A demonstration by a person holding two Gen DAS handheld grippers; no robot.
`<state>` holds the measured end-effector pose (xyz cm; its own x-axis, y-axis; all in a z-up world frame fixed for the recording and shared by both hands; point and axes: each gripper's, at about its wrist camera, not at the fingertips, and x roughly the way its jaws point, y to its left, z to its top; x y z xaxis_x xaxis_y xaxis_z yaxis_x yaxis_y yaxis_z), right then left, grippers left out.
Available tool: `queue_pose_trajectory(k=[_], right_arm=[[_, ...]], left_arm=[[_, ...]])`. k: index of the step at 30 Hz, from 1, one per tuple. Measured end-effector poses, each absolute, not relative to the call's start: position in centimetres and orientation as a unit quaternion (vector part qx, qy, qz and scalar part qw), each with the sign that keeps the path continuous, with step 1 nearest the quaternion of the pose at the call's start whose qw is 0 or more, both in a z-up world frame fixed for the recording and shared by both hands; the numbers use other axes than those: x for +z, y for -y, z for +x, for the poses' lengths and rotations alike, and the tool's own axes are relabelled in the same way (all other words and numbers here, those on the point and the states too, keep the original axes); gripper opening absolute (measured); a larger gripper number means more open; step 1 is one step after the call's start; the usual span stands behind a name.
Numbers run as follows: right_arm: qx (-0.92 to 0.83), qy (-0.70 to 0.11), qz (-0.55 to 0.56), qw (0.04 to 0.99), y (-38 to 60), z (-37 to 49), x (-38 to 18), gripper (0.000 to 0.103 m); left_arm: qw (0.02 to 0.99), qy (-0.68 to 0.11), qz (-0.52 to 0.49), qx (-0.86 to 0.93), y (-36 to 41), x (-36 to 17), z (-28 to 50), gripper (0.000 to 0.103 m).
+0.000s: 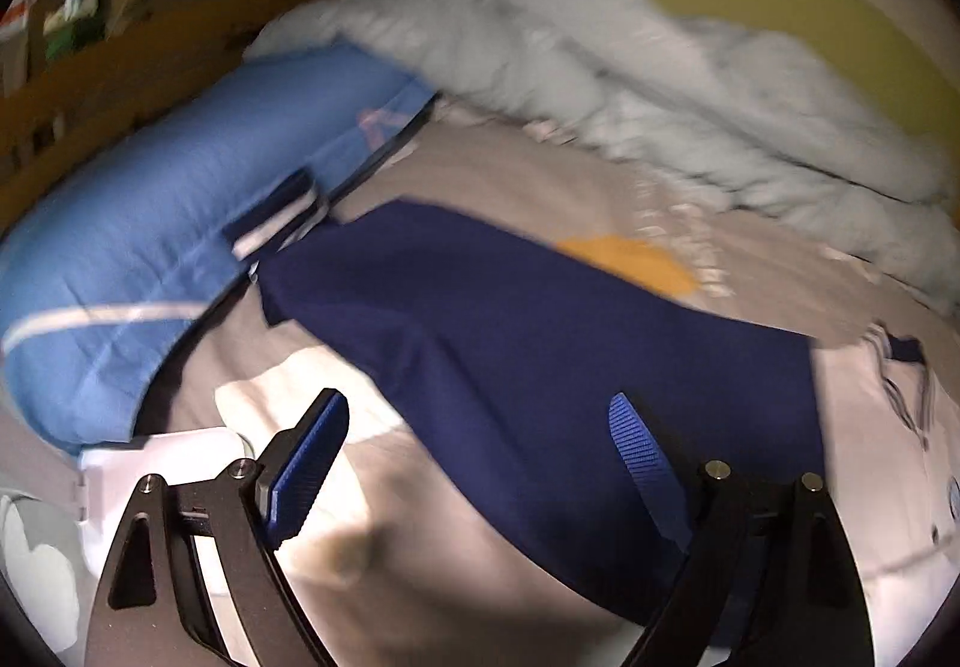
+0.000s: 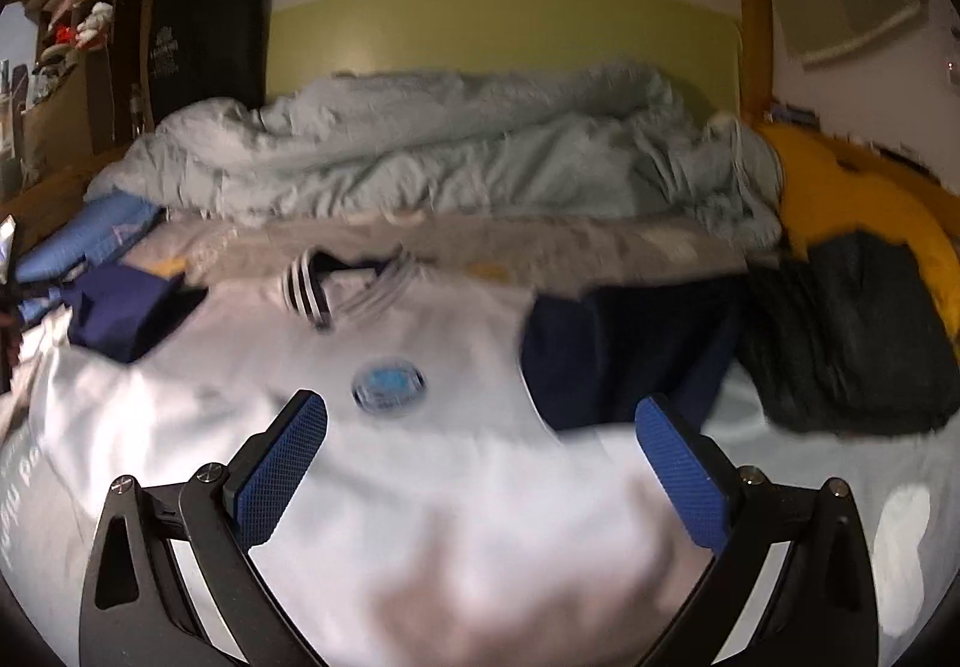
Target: Fold large clothes
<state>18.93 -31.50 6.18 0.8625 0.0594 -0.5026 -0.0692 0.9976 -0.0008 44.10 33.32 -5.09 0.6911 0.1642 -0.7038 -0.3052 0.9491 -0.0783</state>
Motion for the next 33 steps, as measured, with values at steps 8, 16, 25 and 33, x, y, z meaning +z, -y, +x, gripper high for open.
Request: queue_pose_trajectory(k=[8, 16, 25, 33], right_arm=[[0.077, -0.255, -0.036, 0.963, 26.7, 19.6, 6.0, 0.102], [0.067, -0.307, 0.010, 0.949, 27.8, 21.1, 3.2, 0.102], [0.028, -0.286, 0.012, 0.958, 30.1, 20.0, 5.3, 0.102], [0.039, -0.293, 0.029, 0.955, 32.4, 19.4, 5.8, 0.102]], left_arm=[[0.906, -0.390, -0.121, 0.108, -36.1, -10.5, 47.1, 0.054], [0.959, -0.257, -0.076, 0.096, -32.6, -3.9, 43.9, 0.007], [0.975, -0.211, -0.006, -0.072, -13.9, 4.7, 40.8, 0.007], [0.956, -0.252, 0.008, -0.147, 0.5, 1.4, 41.1, 0.007]])
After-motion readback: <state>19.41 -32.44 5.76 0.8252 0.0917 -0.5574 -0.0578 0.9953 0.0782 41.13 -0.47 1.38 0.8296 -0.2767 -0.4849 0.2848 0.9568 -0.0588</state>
